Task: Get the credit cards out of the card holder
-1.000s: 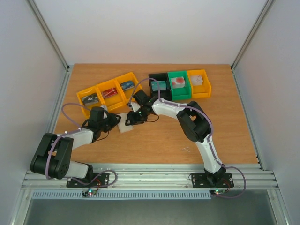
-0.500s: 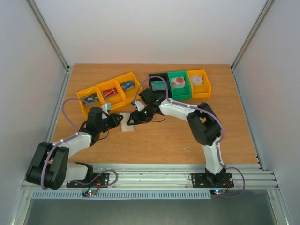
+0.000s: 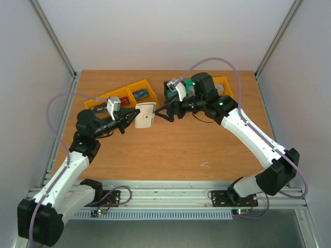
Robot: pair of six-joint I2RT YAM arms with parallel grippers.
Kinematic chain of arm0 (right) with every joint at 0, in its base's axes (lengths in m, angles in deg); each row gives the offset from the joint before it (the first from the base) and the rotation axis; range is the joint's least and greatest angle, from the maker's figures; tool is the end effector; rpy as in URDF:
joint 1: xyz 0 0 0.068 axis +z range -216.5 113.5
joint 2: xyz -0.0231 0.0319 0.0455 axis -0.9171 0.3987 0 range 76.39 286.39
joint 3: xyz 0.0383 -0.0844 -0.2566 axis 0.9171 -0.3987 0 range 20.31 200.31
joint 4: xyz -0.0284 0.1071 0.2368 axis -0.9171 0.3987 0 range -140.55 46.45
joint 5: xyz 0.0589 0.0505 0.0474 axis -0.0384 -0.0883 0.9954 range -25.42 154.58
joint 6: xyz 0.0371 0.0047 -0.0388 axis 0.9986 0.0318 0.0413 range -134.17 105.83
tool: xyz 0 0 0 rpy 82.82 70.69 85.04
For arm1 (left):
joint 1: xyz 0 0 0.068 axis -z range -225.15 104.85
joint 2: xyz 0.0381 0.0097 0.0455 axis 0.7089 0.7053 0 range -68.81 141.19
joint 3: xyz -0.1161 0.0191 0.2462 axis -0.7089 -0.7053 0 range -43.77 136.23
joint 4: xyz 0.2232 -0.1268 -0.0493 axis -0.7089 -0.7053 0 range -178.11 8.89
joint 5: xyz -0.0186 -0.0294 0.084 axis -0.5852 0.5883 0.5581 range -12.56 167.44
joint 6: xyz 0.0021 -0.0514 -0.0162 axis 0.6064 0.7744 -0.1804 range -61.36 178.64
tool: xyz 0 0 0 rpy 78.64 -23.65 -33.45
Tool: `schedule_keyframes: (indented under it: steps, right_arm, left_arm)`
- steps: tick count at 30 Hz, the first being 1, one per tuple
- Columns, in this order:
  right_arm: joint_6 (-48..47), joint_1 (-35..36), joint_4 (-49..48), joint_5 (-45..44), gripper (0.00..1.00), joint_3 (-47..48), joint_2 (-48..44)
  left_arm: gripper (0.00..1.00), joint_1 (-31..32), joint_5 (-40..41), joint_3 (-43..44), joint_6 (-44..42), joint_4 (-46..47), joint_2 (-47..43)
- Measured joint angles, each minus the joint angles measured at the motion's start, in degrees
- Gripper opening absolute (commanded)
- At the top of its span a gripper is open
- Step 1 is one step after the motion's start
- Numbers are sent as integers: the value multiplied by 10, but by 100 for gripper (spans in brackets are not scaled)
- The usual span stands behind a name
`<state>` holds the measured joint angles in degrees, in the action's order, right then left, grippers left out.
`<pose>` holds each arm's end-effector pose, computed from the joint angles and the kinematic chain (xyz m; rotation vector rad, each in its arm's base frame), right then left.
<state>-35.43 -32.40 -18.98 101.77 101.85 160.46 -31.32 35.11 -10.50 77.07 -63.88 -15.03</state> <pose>0.2570 0.2000 0.3679 -1.3126 1.6923 0.8301 0.2026 -0.0747 0.2912 0.5237 1.6325 -1.0214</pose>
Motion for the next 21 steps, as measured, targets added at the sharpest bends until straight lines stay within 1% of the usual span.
schedule_keyframes:
  steps: [3, 5, 7, 8, 9, 12, 14, 15, 17, 18, 19, 20, 21]
  right_arm:
    - [-8, 0, -2, 28, 98, 17, -19]
    - [-7, 1, -7, 50, 96, 25, -23]
    - [-5, 5, -18, 68, 90, 26, -24]
    - [-3, 8, -23, 76, 84, 26, -24]
    - [-1, 13, -30, 84, 74, 26, -24]
    - [10, 30, -45, 118, 32, 27, -20]
    - [21, 38, -57, 138, 10, 28, -16]
    - [28, 39, -63, 147, 3, 28, -14]
    - [37, 39, -71, 168, 1, 24, -14]
    - [40, 40, -74, 174, 1, 22, -15]
    - [43, 39, -77, 180, 1, 20, -16]
    - [46, 40, -80, 184, 1, 19, -16]
    - [48, 41, -80, 189, 1, 19, -16]
  left_arm:
    - [0, 9, -30, 28, -12, 1, -41]
    - [0, 19, -47, 45, -19, 0, -67]
    - [0, 27, -52, 57, -24, -1, -83]
    - [0, 31, -53, 63, -24, -2, -89]
    - [0, 34, -53, 68, -23, -3, -92]
    - [0, 39, -55, 76, -22, -7, -97]
    - [0, 40, -59, 76, -22, -16, -99]
    - [0, 40, -61, 76, -22, -19, -100]
    - [1, 38, -54, 76, -20, -29, -102]
    - [12, 38, -51, 76, -20, -33, -105]
    - [28, 38, -50, 76, -20, -36, -108]
    - [42, 39, -46, 76, -18, -41, -111]
    - [48, 39, -45, 76, -21, -44, -114]
